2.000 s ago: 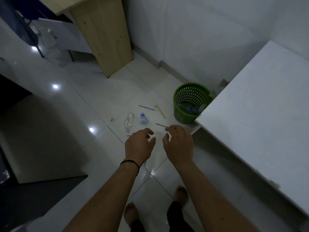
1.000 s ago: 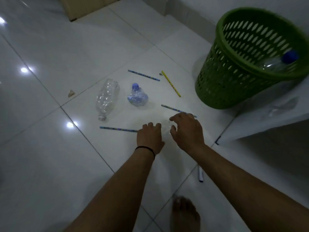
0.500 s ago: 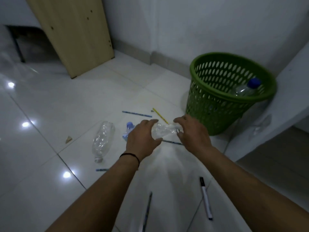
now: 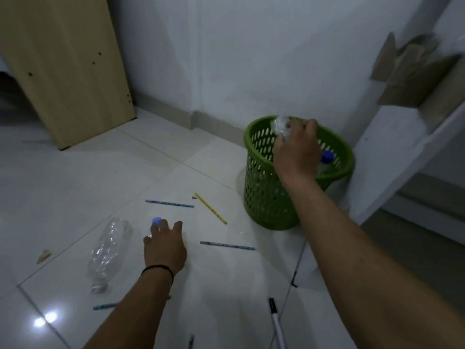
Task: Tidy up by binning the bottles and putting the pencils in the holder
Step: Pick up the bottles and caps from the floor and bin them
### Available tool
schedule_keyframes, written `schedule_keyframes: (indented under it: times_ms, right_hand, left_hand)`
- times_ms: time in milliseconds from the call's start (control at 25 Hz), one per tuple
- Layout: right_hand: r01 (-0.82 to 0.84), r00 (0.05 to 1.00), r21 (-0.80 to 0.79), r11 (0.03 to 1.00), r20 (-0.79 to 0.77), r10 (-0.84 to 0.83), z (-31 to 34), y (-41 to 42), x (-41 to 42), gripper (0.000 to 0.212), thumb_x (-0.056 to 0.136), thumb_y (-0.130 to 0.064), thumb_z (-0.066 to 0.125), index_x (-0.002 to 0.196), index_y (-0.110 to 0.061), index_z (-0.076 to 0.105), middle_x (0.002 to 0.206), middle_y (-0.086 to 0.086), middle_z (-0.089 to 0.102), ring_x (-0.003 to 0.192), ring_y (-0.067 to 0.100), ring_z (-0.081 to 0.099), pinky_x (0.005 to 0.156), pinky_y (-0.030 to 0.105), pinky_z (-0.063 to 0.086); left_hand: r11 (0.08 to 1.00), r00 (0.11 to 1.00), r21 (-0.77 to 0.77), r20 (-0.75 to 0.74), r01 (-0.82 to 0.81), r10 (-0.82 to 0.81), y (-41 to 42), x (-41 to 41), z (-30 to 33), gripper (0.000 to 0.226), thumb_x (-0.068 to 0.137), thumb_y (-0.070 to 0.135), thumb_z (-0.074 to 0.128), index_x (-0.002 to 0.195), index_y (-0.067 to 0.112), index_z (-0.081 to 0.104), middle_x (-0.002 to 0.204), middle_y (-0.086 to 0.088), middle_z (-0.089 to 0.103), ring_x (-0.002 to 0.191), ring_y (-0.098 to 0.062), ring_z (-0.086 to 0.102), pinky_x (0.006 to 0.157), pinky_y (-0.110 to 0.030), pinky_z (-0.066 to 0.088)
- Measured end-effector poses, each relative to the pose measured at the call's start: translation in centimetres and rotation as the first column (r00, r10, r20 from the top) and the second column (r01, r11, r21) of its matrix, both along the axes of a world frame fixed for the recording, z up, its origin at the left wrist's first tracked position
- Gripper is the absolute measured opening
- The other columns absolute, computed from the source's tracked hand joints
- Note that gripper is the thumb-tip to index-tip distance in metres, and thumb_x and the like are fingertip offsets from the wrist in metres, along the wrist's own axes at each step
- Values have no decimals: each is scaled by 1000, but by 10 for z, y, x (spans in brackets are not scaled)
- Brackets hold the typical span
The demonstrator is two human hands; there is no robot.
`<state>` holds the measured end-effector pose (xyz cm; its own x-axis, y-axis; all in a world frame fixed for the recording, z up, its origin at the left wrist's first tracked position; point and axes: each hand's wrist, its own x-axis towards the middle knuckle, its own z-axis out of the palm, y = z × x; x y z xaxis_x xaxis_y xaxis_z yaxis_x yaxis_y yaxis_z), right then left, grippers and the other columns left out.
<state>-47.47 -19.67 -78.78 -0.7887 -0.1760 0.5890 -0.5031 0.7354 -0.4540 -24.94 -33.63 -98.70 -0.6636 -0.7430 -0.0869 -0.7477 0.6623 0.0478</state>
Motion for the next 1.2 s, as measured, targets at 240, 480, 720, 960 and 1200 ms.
schedule_keyframes:
  times_ms: [240, 480, 720, 960, 1200]
  right_hand:
    - [-131, 991, 200, 971, 56, 122, -58, -13, 7, 38, 87, -42, 63, 115, -15, 61, 117, 8, 53, 97, 24, 56, 82, 36, 44]
    - [-128, 988, 328, 936, -35, 147, -76, -8, 9, 35, 84, -33, 60, 114, -14, 59, 111, 11, 56, 102, 30, 54, 92, 45, 39]
    - [-281, 920, 397, 874, -146, 363, -94, -13, 59, 33, 78, -29, 62, 109, -21, 65, 113, 6, 59, 105, 29, 53, 87, 42, 40]
    - [-642, 766, 341, 687, 324, 555, -116, -17, 84, 97, 75, -37, 79, 152, -31, 20, 142, 2, 41, 113, 23, 55, 85, 40, 55]
    - [-495, 857, 175, 851, -61, 511, -74, -31, 80, 62, 83, -22, 70, 140, -20, 45, 121, 6, 59, 92, 23, 63, 67, 37, 57]
  left_hand:
    - [1000, 980, 9, 198, -23, 20, -24, 2, -26, 72, 92, 19, 49, 154, 35, 18, 157, -16, 15, 130, -41, 35, 100, -52, 43]
    - [997, 995, -43, 83, 60, -57, -25, 7, -45, 46, 93, 9, 47, 138, 19, 48, 140, -18, 46, 102, -34, 58, 76, -38, 51]
    - [990, 933, 136, -360, 40, 12, -13, -15, -8, 25, 93, 30, 54, 115, 18, 56, 104, -6, 67, 90, -29, 65, 70, -30, 43]
    - [786, 604, 562, -729, 257, 323, 13, -57, 82, 22, 86, 41, 67, 89, 19, 68, 82, 5, 72, 77, -17, 68, 67, -35, 55]
    - [745, 469, 579, -786, 331, 402, 21, -55, 111, 31, 81, 50, 58, 106, 32, 64, 91, 6, 71, 86, -15, 68, 75, -39, 56]
